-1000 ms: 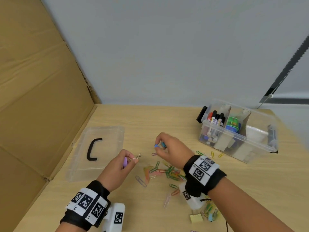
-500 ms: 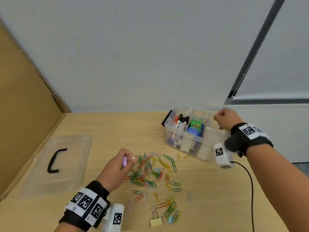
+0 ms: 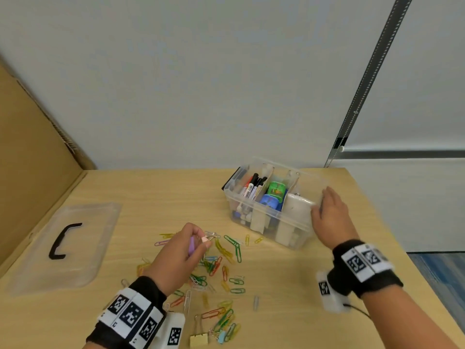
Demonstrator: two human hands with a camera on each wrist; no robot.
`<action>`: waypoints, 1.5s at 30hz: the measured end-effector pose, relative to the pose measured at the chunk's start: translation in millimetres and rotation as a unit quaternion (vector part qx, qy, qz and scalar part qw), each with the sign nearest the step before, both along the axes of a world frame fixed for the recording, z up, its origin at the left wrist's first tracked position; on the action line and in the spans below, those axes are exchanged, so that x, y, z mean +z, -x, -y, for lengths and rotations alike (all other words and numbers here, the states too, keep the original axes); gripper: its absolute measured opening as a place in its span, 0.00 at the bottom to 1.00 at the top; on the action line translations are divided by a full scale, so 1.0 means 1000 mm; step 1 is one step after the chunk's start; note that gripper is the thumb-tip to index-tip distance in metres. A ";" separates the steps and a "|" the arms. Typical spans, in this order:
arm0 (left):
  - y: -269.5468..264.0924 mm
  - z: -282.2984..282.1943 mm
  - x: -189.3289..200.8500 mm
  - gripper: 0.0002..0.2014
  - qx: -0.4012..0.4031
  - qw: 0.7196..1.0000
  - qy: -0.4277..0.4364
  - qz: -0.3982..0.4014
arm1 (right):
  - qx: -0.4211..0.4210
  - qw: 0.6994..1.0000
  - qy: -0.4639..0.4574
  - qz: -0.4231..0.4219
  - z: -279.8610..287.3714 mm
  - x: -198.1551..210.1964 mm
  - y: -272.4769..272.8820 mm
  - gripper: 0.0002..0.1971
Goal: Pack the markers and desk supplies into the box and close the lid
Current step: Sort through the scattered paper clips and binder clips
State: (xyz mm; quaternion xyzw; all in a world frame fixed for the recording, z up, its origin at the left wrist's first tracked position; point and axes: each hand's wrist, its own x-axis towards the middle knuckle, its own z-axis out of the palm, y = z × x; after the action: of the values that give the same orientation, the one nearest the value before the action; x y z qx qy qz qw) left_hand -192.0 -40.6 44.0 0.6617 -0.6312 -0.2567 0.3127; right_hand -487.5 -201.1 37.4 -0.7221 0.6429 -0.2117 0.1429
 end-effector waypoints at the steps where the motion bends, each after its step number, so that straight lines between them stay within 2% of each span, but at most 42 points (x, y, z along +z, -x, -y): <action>1: 0.010 0.008 0.005 0.06 -0.008 0.999 0.006 0.031 | 0.014 1.000 -0.007 0.012 -0.004 -0.008 0.002 0.29; 6: 0.082 0.073 0.043 0.09 -0.058 0.982 0.062 0.171 | 0.038 0.992 0.016 0.116 -0.006 -0.024 0.000 0.28; 9: 0.127 0.125 0.059 0.13 -0.091 0.958 0.104 0.251 | 0.037 0.990 0.028 0.133 -0.007 -0.028 -0.003 0.28; 12: 0.163 0.174 0.064 0.15 -0.139 0.926 0.085 0.340 | 0.039 0.990 0.030 0.135 -0.010 -0.027 -0.004 0.29; 15: 0.181 0.207 0.064 0.14 -0.167 0.914 0.039 0.369 | 0.040 0.990 0.032 0.131 -0.010 -0.026 -0.003 0.29; 20: 0.188 0.232 0.058 0.15 -0.202 0.898 -0.089 0.380 | 0.034 0.989 0.030 0.139 -0.011 -0.024 -0.003 0.29; 23: 0.185 0.238 0.058 0.18 -0.232 0.901 -0.119 0.347 | 0.034 0.989 0.030 0.139 -0.012 -0.023 -0.003 0.29; 28: 0.161 0.211 0.069 0.19 -0.230 0.940 -0.067 0.242 | 0.036 0.991 0.024 0.130 -0.013 -0.023 -0.003 0.29; 32: 0.122 0.161 0.078 0.17 -0.192 0.966 0.022 0.169 | 0.036 0.993 0.022 0.114 -0.014 -0.021 -0.004 0.28; 35: 0.084 0.114 0.077 0.14 -0.167 0.973 0.054 0.148 | 0.019 0.997 0.011 0.076 -0.018 -0.017 -0.004 0.28; 40: 0.022 0.045 0.054 0.11 -0.123 0.980 -0.006 0.156 | -0.011 0.999 0.029 0.027 -0.016 -0.012 -0.006 0.26; 43: -0.006 0.010 0.025 0.08 -0.122 0.978 -0.055 0.157 | -0.008 0.994 0.112 -0.017 -0.032 -0.007 -0.014 0.24; 45: -0.016 -0.012 0.006 0.07 -0.156 0.969 -0.100 0.165 | 0.048 0.982 0.183 -0.028 -0.054 0.000 -0.029 0.20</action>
State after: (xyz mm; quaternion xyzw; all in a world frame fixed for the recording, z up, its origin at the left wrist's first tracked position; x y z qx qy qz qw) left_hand -175.8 -28.7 50.2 0.6162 -0.7406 -0.2515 0.0922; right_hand -458.3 -147.6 37.7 -0.7718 0.5615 -0.2984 0.0004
